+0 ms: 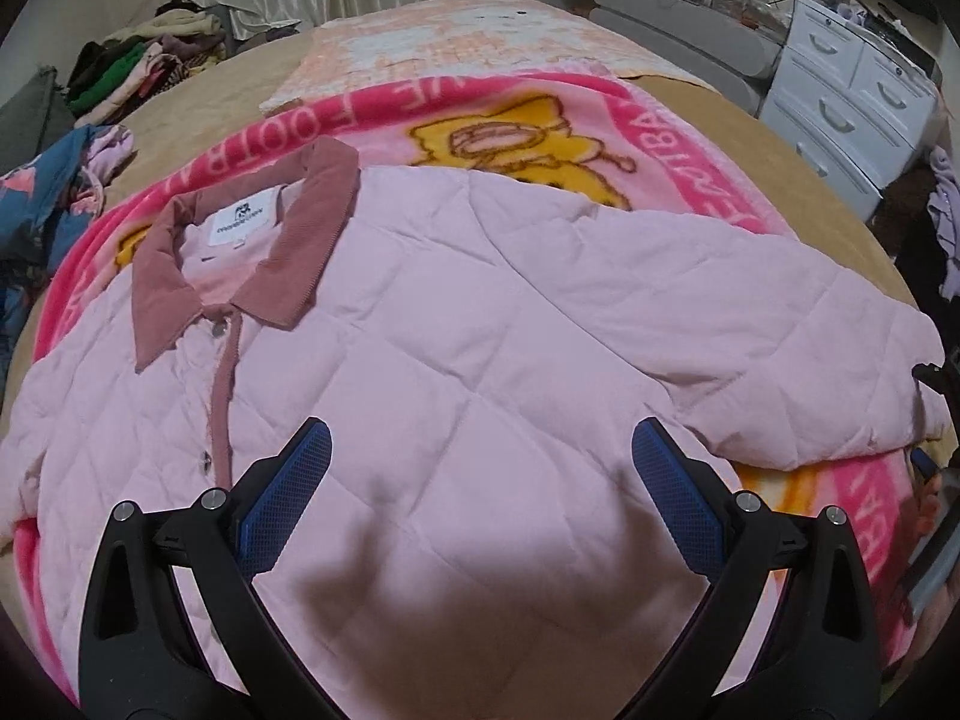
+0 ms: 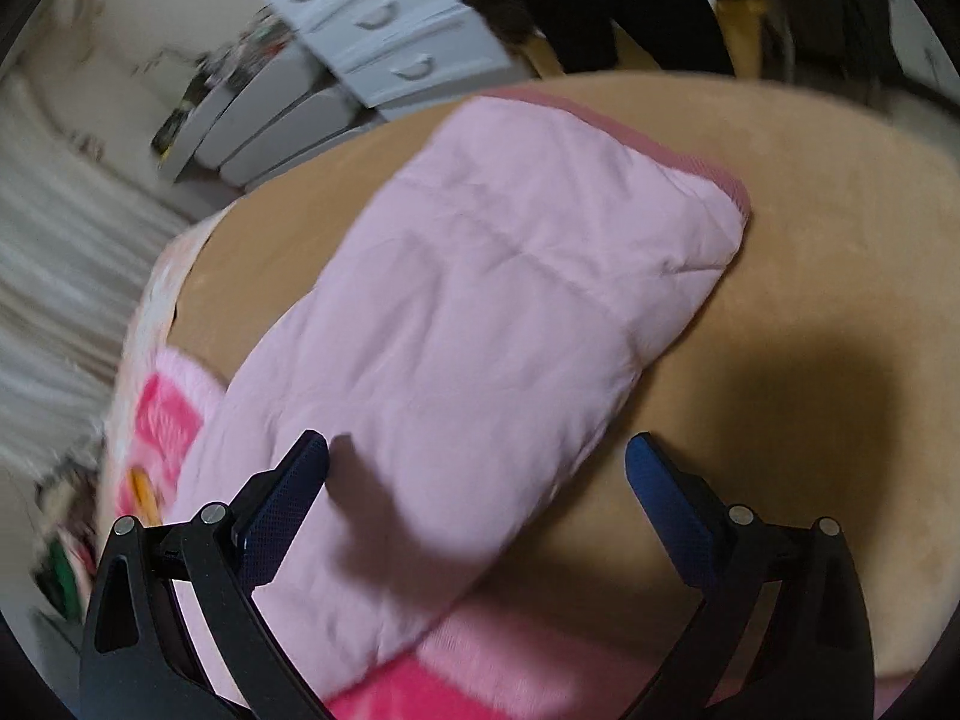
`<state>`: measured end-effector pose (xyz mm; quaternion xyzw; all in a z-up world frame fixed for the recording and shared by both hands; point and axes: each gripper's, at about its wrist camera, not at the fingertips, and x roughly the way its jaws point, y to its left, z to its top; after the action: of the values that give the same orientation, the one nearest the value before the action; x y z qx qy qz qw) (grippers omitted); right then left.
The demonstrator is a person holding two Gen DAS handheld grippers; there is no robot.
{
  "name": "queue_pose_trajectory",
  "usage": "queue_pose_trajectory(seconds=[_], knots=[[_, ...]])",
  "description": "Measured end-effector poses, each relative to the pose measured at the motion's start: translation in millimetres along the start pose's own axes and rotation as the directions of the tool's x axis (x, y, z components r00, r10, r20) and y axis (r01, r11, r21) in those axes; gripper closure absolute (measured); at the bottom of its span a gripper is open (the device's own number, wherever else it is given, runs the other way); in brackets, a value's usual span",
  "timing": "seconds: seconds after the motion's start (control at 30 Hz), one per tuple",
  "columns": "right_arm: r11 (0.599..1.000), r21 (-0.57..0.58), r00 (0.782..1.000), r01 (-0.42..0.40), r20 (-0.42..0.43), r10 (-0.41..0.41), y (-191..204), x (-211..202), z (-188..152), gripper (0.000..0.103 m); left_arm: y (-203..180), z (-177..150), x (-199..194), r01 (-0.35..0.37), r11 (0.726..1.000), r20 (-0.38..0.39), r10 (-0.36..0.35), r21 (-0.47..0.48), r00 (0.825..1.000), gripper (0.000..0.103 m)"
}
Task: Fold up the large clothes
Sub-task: 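Grasp the jacket sleeve cuff with the right gripper and lift it, then fold the held sleeve across the jacket body with the right gripper, release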
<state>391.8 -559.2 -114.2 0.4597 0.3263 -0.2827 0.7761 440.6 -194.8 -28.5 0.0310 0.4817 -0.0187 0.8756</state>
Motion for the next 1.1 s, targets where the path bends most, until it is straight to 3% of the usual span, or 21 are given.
queue_pose_trajectory(seconds=[0.1,0.17,0.2,0.37,0.63,0.8,0.97,1.1], knots=[[0.999,0.025,0.999,-0.041,0.02,0.04,-3.0,4.8,11.9,0.013,9.1,3.3,1.8,-0.024,1.0,-0.005,0.024,-0.007,1.0,0.009],[0.995,0.056,0.995,-0.087,0.054,0.084,-8.4,5.4,16.0,0.032,14.9,3.5,0.1,-0.036,0.999,-0.004,0.036,-0.008,0.999,0.009],[0.992,0.055,0.991,-0.117,0.077,0.112,-11.0,6.6,17.7,0.056,20.2,2.4,-2.8,-0.041,0.999,-0.002,0.041,-0.008,0.999,0.009],[0.973,-0.006,0.968,-0.232,0.1,0.232,-3.5,-6.1,18.7,0.084,47.4,-3.6,-19.1,-0.046,0.998,0.004,0.046,-0.031,0.999,0.009],[0.899,-0.274,0.898,-0.343,0.187,0.399,61.1,-98.9,-6.1,0.087,78.2,-6.9,-50.3,0.008,1.0,0.006,-0.008,-0.009,1.0,0.009],[0.827,-0.417,0.85,-0.377,0.198,0.488,99.5,-154.4,-28.9,0.088,99.9,-8.4,-74.8,0.005,1.0,0.049,-0.005,-0.01,0.999,0.009],[0.742,-0.557,0.817,-0.373,0.182,0.547,138.2,-199.7,-54.2,0.088,126.5,-6.7,-96.1,-0.003,0.999,0.093,0.007,-0.048,0.996,0.009],[0.689,-0.618,0.803,-0.378,0.15,0.576,168.4,-224.6,-71.3,0.088,147.7,-7.0,-117.3,-0.005,0.997,0.133,0.016,-0.083,0.991,0.009]])
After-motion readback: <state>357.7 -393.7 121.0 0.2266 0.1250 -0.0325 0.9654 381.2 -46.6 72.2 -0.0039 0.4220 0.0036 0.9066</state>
